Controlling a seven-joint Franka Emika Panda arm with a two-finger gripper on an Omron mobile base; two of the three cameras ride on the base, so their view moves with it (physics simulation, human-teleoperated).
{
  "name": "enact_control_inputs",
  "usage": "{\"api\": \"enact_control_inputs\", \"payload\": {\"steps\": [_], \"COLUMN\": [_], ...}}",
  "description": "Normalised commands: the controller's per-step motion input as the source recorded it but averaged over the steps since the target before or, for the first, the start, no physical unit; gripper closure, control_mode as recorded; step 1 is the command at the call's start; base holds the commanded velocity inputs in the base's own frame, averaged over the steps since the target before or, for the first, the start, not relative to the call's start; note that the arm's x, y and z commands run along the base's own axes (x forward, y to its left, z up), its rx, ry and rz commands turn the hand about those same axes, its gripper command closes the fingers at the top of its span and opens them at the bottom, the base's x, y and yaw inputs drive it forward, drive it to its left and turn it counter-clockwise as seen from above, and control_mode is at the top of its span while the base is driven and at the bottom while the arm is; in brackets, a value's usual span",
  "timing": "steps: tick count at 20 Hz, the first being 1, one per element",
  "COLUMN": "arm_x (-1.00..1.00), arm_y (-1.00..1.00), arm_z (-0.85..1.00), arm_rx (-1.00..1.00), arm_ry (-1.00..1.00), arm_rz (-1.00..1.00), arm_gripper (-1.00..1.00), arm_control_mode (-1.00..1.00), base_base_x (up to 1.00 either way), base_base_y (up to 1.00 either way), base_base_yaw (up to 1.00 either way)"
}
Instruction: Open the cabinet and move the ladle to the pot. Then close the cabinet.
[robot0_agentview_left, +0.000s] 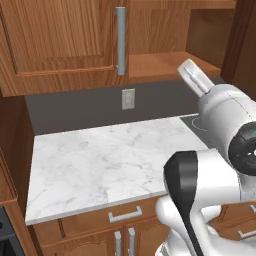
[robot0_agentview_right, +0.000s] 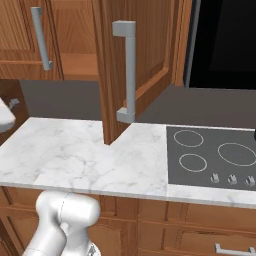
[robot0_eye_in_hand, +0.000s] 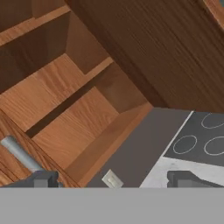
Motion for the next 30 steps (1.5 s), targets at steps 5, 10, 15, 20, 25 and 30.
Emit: {"api": "enact_control_inputs", "payload": {"steps": [5,10,15,20,25,30], "arm_x": [-0.97,-0.99,-0.69,-0.23,0.10,0.60], "arm_y": [-0.85,-0.77,-0.90,-0.85,-0.61,-0.32], "arm_z": [-0.03,0.00,0.00,0.00,0.00,-0.13], "arm_rx": [0.00,0.00,0.02,0.14,0.24,0.28], "arm_ry": [0.00,0.00,0.00,0.00,0.00,0.00], "arm_rz": [0.00,0.00,0.00,0.01,0.04,0.07], "arm_gripper": [-1.00,-1.00,-1.00,-1.00,-1.00,-1.00], "arm_control_mode": [-1.00,-1.00,-1.00,-1.00,-1.00,-1.00], "base_base_x": [0.00,0.00,0.00,0.00,0.00,0.00], "base_base_y": [0.00,0.00,0.00,0.00,0.00,0.00], "base_base_yaw": [0.00,0.00,0.00,0.00,0.00,0.00]}}
